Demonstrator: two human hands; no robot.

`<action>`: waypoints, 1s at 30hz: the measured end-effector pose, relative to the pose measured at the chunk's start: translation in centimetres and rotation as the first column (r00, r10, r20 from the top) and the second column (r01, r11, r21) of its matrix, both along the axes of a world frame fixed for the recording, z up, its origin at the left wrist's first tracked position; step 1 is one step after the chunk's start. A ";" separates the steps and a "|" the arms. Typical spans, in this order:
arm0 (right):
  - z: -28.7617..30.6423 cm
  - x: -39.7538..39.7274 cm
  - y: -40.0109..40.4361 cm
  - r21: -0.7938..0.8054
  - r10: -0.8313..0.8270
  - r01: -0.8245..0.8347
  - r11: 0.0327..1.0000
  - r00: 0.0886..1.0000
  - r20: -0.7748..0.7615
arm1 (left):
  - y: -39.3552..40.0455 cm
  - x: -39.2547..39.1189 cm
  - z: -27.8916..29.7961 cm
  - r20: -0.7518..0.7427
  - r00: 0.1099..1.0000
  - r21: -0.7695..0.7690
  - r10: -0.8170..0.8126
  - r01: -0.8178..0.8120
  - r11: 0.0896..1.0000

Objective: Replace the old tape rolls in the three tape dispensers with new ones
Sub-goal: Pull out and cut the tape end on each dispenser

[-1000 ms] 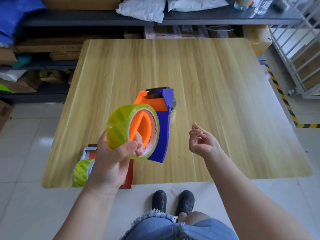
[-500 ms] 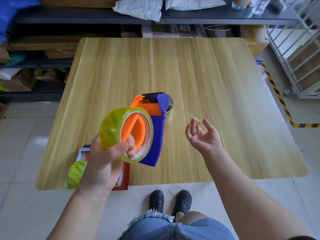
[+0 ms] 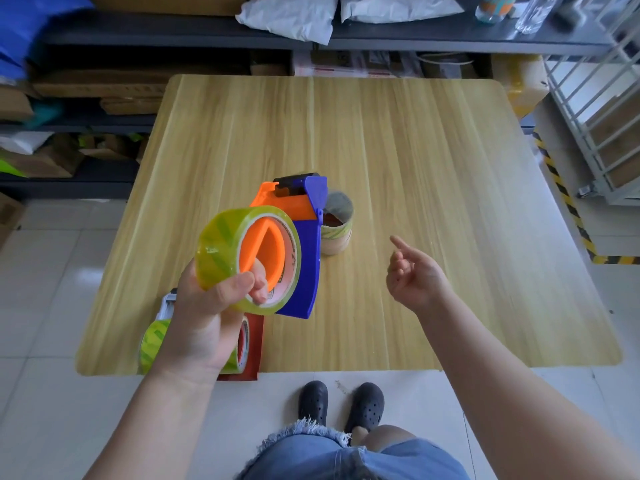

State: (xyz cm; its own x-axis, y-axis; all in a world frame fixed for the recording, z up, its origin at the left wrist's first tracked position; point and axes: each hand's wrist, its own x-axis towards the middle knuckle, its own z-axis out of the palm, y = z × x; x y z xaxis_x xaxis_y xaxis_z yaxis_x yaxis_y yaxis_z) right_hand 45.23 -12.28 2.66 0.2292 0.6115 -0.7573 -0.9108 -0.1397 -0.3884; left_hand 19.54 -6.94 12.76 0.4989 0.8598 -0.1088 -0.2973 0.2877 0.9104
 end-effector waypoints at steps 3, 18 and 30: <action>0.3 0.2 -0.4 0.039 -0.041 0.042 0.998 0.999 -0.021 | 0.1 -0.2 -0.1 0.017 1.000 -0.029 0.013 -0.013 0.999; -0.9 -1.6 -1.9 0.032 0.194 -0.213 0.977 0.934 0.299 | 0.4 0.3 -0.4 0.034 0.992 -0.066 0.120 -0.118 0.991; -1.3 -4.7 -2.7 -0.089 0.033 0.023 0.996 0.811 0.584 | 0.7 0.9 -1.7 -0.014 0.972 -0.124 0.235 -0.235 0.964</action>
State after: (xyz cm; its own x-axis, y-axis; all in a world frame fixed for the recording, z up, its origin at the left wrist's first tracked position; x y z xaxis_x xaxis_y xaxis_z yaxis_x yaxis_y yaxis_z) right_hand 40.52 -14.97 1.35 0.6425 0.5520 -0.5315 -0.5149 -0.2026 -0.8329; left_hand 20.43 -6.28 11.08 0.2847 0.9327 -0.2212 -0.3707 0.3199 0.8719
